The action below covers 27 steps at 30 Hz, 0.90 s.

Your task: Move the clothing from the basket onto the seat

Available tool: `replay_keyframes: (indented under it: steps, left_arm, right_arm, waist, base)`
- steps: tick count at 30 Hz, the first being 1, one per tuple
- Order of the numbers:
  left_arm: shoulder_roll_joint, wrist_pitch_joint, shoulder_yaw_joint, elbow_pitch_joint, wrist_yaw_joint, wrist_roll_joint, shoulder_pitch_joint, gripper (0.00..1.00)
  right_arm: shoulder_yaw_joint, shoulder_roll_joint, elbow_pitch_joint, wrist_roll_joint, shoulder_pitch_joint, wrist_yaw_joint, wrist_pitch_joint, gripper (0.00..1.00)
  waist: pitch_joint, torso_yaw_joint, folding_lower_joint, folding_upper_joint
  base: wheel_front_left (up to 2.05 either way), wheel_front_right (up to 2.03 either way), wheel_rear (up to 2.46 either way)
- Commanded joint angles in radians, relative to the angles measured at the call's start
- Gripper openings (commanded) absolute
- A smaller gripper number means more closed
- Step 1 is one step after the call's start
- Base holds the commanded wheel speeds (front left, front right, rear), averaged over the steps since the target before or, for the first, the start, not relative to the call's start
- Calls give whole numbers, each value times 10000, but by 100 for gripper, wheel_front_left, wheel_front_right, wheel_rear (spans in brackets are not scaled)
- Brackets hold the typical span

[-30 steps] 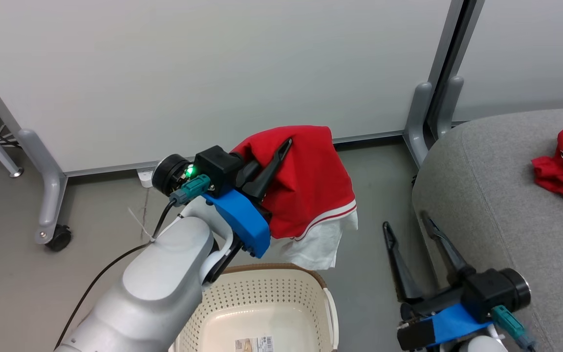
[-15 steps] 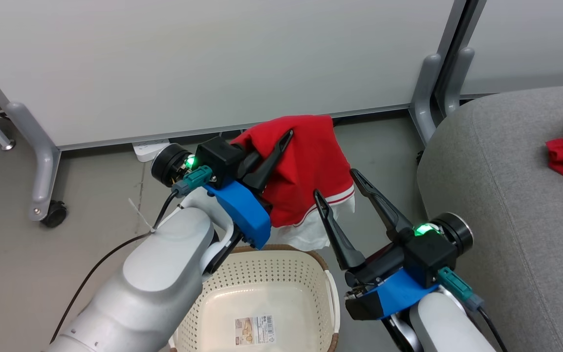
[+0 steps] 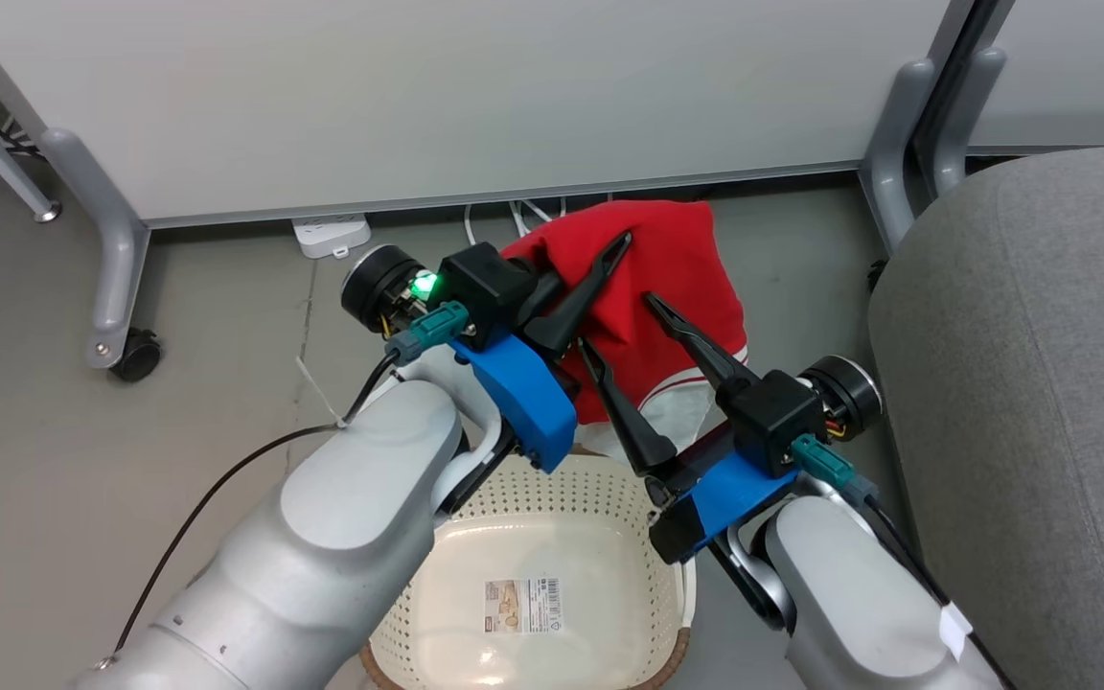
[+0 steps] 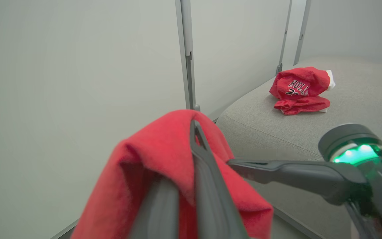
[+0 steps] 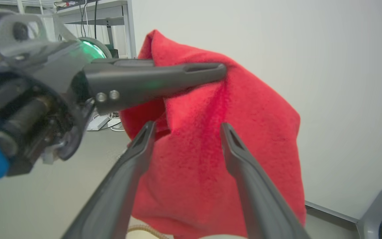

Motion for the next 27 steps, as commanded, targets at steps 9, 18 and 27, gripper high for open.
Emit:
replay_keyframes:
  steps: [9, 18, 27]
  left_arm:
    - [-291, -50, -17, -123, -77, 33, -347, 0]
    - [-407, -51, 59, -304, -78, 50, -285, 0]
    - [-446, -52, 162, -309, -73, 75, -218, 0]
  right_arm:
    - [-58, 18, 1131, 560, -1165, -7, -5, 100]
    - [35, 20, 2500, 937, -1946, -7, -6, 0]
    - [338, 19, 2777, 1189, -2312, -9, -6, 0]
  waist:
    - [371, 433, -1, 0]
    - [456, 614, -1, 0]
    - [453, 600, -1, 0]
  base:
    - [0, 0, 0]
    - [0, 0, 0]
    - [0, 0, 0]
